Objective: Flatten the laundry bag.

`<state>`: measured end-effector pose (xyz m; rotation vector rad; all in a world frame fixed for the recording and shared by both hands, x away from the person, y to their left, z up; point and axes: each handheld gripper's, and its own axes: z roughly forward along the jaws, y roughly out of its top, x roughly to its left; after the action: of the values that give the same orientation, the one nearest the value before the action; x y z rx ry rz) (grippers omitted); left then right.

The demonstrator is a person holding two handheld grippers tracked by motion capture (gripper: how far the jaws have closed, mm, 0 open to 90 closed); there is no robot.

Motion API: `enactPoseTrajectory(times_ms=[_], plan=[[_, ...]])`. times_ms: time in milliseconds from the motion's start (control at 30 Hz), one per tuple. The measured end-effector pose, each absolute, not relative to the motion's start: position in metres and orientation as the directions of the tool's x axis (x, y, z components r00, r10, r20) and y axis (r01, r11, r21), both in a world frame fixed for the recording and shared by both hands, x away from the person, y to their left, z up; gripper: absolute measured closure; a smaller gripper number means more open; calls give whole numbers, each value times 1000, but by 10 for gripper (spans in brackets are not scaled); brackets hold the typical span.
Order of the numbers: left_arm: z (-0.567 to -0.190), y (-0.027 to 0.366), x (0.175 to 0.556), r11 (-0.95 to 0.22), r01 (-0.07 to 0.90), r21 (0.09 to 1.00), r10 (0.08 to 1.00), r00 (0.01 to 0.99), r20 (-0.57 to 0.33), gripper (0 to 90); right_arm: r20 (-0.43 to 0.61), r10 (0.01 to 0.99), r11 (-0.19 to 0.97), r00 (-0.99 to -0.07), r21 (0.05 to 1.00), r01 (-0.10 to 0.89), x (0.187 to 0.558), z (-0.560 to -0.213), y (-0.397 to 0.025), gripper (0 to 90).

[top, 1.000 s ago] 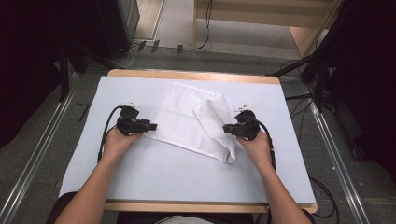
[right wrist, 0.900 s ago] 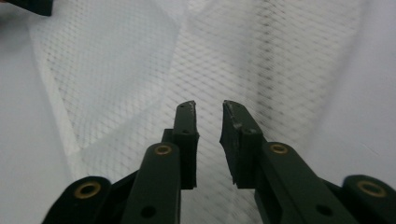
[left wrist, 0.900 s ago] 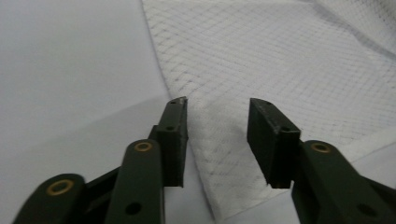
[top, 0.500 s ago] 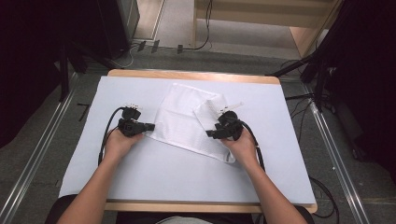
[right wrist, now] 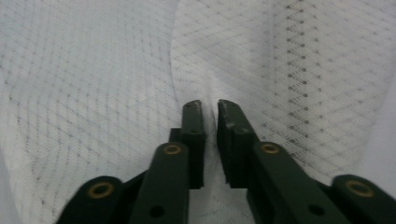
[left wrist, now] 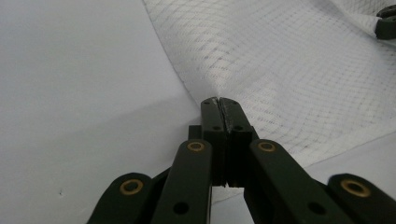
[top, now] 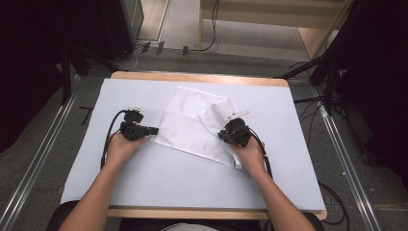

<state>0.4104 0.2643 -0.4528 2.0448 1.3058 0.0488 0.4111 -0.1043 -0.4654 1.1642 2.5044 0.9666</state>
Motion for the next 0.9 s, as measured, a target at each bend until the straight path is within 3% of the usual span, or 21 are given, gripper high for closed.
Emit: enactPoseTrajectory(times_ms=[133,500,900], plan=[[-451,266,411,-248,782,572,808,493,-323,900,109,753,460,-649,618,638,415,-461,-105,900],[-438,290,410,-209,781,588,823,465,-326,900,173,766,346,-619,700,624,412,-434,-131,900],[-434,315,413,-180,790,586,860,415,-296,900,222,798,271,-560,698,663,416,-435,-162,900]])
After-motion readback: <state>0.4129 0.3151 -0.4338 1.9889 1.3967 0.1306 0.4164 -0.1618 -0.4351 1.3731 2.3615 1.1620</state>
